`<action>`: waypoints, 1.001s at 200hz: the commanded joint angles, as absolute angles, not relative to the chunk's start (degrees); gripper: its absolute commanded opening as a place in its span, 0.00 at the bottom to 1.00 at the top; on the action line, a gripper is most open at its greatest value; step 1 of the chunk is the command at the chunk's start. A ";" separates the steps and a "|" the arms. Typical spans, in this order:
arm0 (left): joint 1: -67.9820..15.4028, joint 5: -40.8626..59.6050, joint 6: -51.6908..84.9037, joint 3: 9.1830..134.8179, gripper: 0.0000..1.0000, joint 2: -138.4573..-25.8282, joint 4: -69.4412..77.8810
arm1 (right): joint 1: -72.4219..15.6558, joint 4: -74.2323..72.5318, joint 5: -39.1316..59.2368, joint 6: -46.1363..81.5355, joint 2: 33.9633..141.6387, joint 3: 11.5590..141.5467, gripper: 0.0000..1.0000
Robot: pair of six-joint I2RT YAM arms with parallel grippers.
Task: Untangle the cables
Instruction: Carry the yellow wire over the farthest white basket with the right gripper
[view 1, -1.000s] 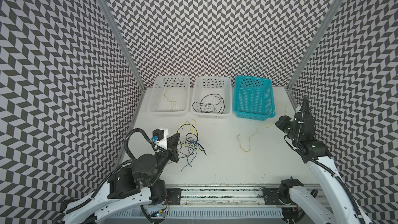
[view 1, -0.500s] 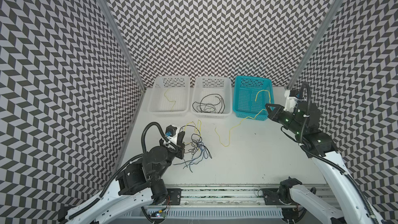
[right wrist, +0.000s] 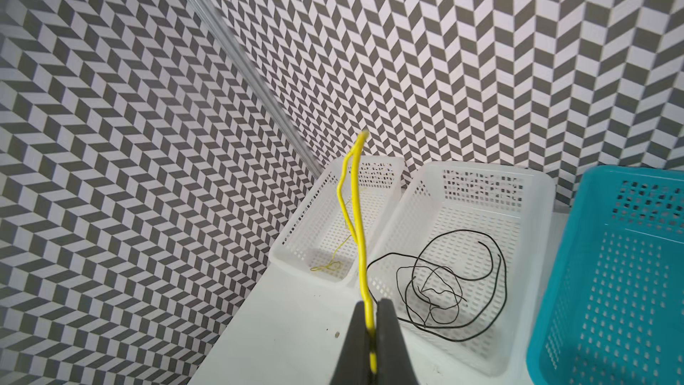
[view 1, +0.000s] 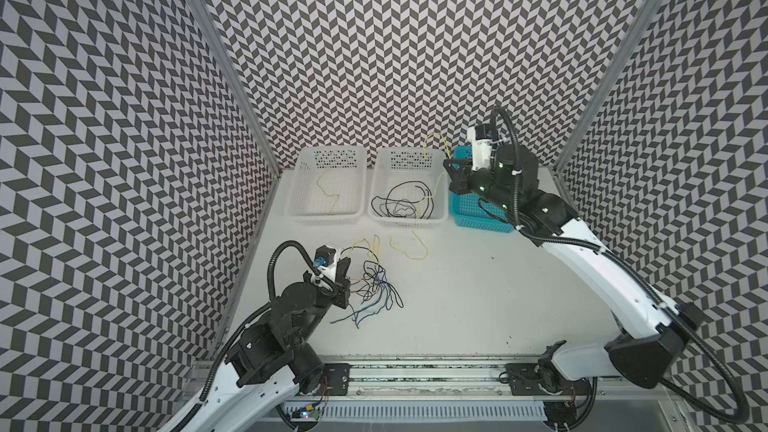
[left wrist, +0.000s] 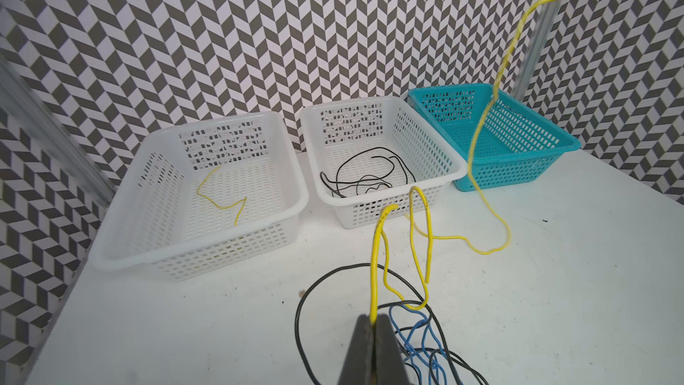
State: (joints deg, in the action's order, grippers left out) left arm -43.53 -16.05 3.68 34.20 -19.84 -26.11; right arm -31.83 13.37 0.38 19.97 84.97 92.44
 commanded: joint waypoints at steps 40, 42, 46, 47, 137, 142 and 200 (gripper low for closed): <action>-43.40 -12.84 2.90 32.66 0.00 -18.93 -23.05 | -34.32 8.55 1.97 14.74 108.67 121.13 0.00; -43.41 -12.72 2.86 32.62 0.00 -18.86 -23.03 | -34.35 8.46 2.07 14.69 109.72 122.06 0.00; -43.34 -12.68 2.82 32.46 0.00 -18.62 -22.84 | -34.36 8.25 2.27 14.71 111.52 124.11 0.00; -43.33 -12.71 2.81 32.45 0.00 -18.58 -22.80 | -34.36 8.21 2.32 14.69 111.97 124.59 0.00; -43.91 -12.57 1.75 29.45 0.00 -15.74 -19.74 | -35.68 -7.43 7.21 16.10 144.91 155.71 0.00; -43.86 -12.57 1.65 29.29 0.00 -15.63 -19.61 | -35.83 -8.70 7.25 15.97 145.96 155.76 0.00; -43.87 -12.68 1.16 28.39 0.00 -15.50 -18.61 | -36.11 -11.43 6.28 16.03 153.37 156.09 0.00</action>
State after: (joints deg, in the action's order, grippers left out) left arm -43.59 -12.97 1.89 29.12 -16.21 -21.04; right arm -35.75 -5.34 6.13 16.47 152.24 154.21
